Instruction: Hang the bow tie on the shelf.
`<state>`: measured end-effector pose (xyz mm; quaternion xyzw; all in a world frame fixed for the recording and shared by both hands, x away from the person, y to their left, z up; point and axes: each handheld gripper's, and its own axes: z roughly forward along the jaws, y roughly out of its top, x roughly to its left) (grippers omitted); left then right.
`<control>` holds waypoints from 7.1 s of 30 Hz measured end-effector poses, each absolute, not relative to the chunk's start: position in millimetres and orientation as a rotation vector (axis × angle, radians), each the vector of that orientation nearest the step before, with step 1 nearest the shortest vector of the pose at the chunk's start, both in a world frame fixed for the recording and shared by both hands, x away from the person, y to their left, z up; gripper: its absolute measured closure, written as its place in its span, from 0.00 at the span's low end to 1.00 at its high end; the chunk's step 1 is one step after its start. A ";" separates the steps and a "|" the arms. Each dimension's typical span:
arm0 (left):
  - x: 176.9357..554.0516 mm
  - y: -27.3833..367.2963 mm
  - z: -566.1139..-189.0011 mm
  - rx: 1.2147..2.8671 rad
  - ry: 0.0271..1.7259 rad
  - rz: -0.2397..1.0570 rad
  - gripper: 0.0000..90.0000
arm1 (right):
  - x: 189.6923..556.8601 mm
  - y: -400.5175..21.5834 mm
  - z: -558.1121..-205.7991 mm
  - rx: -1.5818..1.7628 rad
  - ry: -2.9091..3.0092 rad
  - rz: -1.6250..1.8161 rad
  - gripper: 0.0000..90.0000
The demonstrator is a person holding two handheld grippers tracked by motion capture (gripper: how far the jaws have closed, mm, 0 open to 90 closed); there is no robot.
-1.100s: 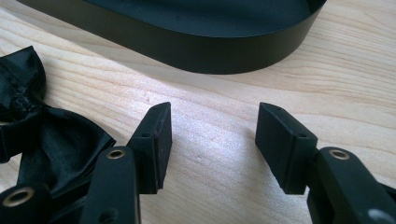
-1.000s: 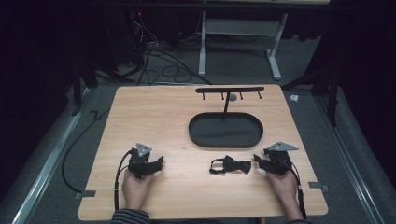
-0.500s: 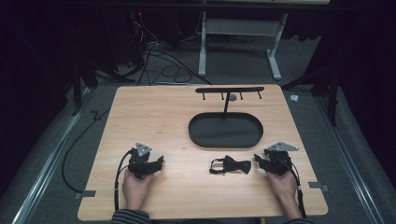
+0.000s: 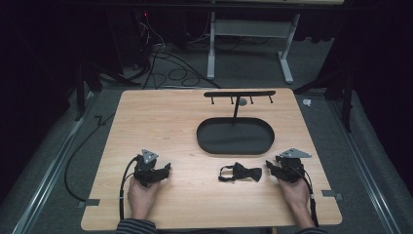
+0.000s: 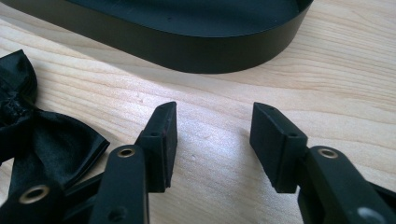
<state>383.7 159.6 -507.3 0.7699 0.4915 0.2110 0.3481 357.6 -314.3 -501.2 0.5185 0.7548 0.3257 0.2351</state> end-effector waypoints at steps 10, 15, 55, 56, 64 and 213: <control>383.7 159.8 -507.2 1.994 1.275 0.544 0.33 | 355.8 -314.1 -500.4 1.414 2.059 0.874 0.68; 383.7 159.8 -507.3 1.995 1.275 0.544 0.33 | 349.8 -318.5 -497.6 1.418 2.052 0.886 0.72; 383.7 159.7 -507.2 1.997 1.273 0.546 0.33 | 328.2 -287.5 -468.2 1.279 2.142 1.118 0.77; 383.7 159.6 -507.3 1.997 1.273 0.546 0.33 | 328.0 -285.4 -468.1 1.275 2.147 1.125 0.78; 383.7 159.7 -507.2 1.996 1.273 0.546 0.33 | 328.7 -263.5 -468.6 1.196 2.217 1.124 0.78; 383.9 160.6 -507.2 1.991 1.274 0.537 0.33 | 419.8 -262.8 -356.6 1.004 2.157 1.331 1.00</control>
